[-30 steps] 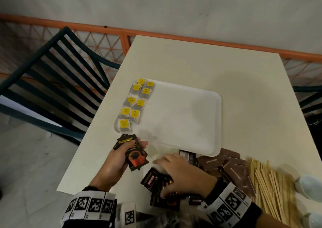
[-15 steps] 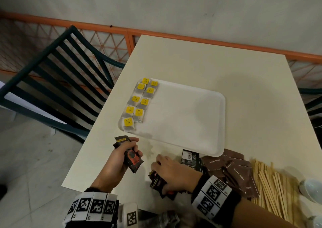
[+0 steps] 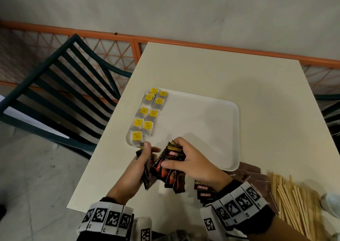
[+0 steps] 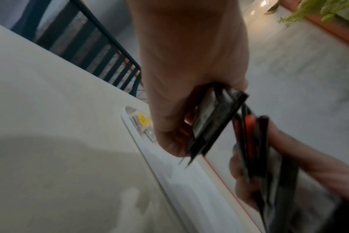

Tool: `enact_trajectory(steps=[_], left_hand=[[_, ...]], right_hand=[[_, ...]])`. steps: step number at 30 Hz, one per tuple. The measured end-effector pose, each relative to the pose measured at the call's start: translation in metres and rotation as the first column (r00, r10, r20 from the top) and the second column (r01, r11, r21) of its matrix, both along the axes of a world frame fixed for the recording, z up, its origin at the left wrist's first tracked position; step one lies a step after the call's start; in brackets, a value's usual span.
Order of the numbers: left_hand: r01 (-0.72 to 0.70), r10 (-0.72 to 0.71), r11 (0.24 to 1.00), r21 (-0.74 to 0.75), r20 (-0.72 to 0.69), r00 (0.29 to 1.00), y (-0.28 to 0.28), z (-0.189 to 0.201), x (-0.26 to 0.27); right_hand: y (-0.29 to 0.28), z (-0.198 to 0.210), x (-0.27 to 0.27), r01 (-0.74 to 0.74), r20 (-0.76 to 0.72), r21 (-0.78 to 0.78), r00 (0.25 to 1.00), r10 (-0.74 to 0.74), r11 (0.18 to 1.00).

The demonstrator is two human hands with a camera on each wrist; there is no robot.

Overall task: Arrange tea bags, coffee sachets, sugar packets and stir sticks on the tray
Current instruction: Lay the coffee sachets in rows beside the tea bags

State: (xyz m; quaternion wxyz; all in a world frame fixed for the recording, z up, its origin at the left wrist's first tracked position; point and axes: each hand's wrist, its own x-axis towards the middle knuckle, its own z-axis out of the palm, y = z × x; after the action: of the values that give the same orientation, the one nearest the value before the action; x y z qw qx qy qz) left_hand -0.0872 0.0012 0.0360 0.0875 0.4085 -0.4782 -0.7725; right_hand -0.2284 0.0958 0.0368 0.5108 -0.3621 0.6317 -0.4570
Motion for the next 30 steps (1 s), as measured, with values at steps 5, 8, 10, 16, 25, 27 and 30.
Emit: enact_trajectory(steps=[5,8,10,16,25,27,30], left_hand=[[0.073,-0.067,0.959,0.275,-0.031,0.997,0.001,0.012,-0.013],[0.062,-0.040,0.932,0.357,-0.069,0.997,-0.006,0.014,-0.018],[0.071,-0.031,0.916,0.395,-0.107,0.994,-0.011,0.015,-0.020],[0.100,-0.043,0.907,0.410,-0.145,0.988,-0.027,0.017,-0.020],[0.114,-0.051,0.908,0.404,-0.163,0.985,-0.041,0.011,-0.024],[0.096,-0.029,0.895,0.436,-0.159,0.987,-0.042,0.012,-0.028],[0.111,-0.072,0.883,0.456,-0.104,0.992,-0.045,0.012,-0.031]], right_hand=[[-0.014,0.008,0.005,0.098,0.064,-0.032,0.993,-0.096,0.995],[-0.021,0.005,0.010,0.127,0.006,-0.053,0.992,-0.127,0.991],[-0.024,0.001,0.014,0.125,-0.031,-0.053,0.991,-0.127,0.991],[-0.033,-0.003,0.026,0.001,-0.454,-0.059,0.891,-0.027,0.998],[-0.042,0.008,0.018,-0.159,-0.394,-0.040,0.910,0.131,0.986],[-0.044,0.012,0.016,-0.244,-0.466,-0.003,0.859,0.214,0.970],[-0.046,0.011,0.014,-0.322,-0.566,0.015,0.778,0.274,0.947]])
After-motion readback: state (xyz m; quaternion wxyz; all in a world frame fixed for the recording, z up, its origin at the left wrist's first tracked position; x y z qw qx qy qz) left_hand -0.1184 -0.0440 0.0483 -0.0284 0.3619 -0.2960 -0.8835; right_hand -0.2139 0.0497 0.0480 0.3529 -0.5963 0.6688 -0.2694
